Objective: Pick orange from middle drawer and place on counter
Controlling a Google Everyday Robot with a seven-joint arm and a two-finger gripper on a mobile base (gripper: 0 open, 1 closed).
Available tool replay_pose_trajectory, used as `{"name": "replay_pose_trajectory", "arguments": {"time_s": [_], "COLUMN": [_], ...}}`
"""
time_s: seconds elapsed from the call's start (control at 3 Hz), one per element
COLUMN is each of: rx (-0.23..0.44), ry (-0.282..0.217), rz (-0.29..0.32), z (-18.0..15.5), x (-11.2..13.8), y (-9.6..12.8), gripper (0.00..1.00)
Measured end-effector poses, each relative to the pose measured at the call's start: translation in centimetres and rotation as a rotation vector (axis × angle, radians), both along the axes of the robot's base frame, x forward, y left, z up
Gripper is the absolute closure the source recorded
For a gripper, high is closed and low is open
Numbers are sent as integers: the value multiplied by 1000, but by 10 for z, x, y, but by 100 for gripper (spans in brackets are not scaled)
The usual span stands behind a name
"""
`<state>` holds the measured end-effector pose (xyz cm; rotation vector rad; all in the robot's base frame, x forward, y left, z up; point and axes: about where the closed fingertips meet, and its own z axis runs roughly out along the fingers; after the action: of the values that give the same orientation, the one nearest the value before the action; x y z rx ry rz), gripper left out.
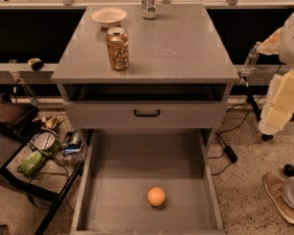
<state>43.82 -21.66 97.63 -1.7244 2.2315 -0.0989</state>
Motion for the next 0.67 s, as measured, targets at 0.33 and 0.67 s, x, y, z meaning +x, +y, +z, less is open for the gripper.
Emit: {"name": "replay_pose_trajectory", "arguments": {"time_s": [0.33, 0.67], "rx": [3, 27], "ry": [-2, -16], "rz": [-3, -34], "z": [-3, -36], "x": [0, 3], "y": [0, -5], "gripper": [0, 0]}}
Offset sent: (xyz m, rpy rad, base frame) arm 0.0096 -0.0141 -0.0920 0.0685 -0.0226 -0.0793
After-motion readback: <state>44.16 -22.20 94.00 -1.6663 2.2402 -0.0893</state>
